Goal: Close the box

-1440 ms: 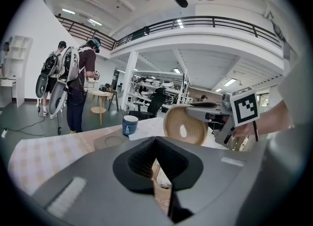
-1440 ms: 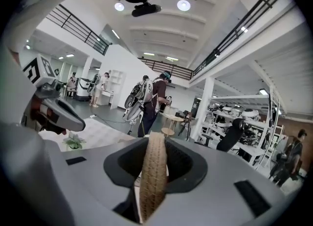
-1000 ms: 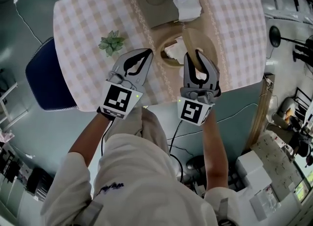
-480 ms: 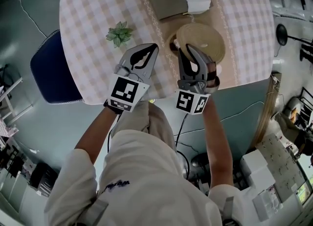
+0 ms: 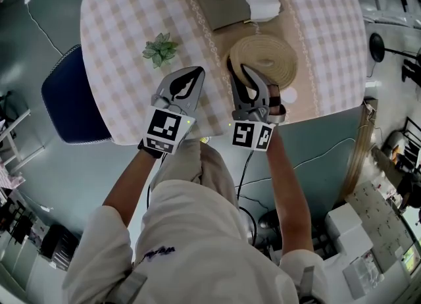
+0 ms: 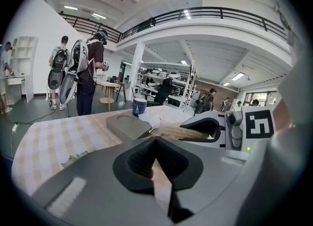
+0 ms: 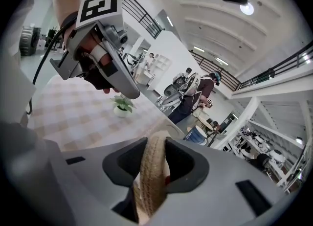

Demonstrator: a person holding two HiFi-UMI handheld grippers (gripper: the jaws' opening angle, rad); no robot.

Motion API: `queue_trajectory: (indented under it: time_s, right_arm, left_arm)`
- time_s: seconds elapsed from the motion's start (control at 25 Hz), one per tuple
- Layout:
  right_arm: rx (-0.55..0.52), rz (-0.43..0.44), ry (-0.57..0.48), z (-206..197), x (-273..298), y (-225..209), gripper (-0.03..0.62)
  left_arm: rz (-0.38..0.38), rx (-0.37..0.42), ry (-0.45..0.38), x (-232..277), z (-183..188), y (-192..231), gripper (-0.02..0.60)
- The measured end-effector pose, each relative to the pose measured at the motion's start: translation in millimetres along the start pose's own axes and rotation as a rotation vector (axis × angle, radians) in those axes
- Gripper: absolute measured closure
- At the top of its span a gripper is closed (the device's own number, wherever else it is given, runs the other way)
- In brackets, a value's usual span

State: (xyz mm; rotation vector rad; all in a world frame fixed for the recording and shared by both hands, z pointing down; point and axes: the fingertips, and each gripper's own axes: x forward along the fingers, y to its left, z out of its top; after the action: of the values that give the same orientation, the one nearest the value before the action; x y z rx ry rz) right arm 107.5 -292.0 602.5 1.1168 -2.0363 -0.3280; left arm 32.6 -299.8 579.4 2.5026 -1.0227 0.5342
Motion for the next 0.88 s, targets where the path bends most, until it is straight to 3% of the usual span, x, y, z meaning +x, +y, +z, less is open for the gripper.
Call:
queue_trajectory:
  time_s: [0.4,0.88]
  right_arm:
    - [0.12,0.075,0.027,-14.2,10.5,18.2,0.45]
    - [0.186,0.148,0.033,-32.4,19.5,36.6,0.415]
  left_arm:
    - [0.017,0.008,0.058,-0.9,-27.8,3.8,0.581]
    - [0.019,0.005,0.055,-3.8,-27.7,4.3,0.581]
